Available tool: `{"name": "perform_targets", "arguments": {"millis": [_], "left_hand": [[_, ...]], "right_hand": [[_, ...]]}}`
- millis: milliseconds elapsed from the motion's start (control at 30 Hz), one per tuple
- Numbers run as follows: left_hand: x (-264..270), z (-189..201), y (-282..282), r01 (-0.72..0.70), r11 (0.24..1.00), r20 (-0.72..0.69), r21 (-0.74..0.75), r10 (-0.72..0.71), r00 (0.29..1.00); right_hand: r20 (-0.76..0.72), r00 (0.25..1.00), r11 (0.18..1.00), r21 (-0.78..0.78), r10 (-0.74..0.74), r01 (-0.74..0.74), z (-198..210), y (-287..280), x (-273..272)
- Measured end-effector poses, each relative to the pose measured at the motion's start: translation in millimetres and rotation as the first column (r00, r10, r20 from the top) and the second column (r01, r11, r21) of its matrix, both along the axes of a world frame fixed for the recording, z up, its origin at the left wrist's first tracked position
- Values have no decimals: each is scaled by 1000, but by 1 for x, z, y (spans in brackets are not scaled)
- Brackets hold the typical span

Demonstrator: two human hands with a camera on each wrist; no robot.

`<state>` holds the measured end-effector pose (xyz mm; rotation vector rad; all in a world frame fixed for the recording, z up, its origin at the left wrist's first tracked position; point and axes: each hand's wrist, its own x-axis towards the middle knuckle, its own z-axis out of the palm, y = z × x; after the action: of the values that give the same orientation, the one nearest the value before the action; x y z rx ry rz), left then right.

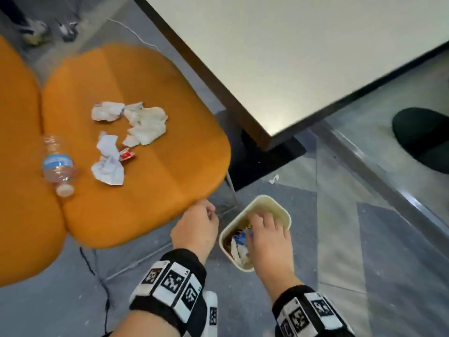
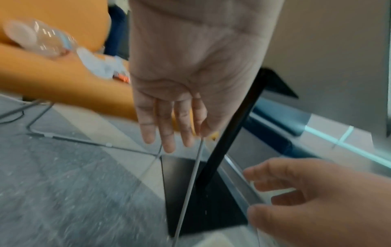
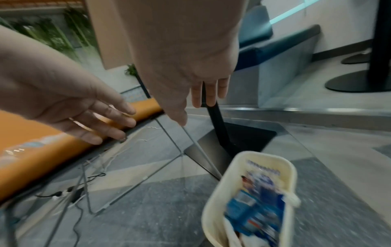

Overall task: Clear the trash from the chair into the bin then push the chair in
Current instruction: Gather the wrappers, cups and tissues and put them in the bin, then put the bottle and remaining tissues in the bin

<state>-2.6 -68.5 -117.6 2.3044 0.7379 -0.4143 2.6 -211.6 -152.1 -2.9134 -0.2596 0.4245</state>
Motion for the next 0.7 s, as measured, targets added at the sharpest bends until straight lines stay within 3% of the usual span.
{"name": "perform_targets", "arguments": {"millis": [133,267,467,600,700], "left_hand": [[14,49,59,-124,992,111,-4,124,986],[20,67,128,-226,973,119,33,221,968],[28,59,195,-326,917,-57,230,348,936],[44,35,216,-346,912,-179,220,386,905],[62,20,226,-395,901,-186,181,426,886]], "right_hand": [[85,986,988,44,142,-146,47,65,27],[133,968,970,86,214,-226,74,136,52],[169,936,939,104,307,-327,80,220,83],[122,919,923,34,376,-382,64,262,114],[-11,918,918,16,396,-396,51,291,140]]}}
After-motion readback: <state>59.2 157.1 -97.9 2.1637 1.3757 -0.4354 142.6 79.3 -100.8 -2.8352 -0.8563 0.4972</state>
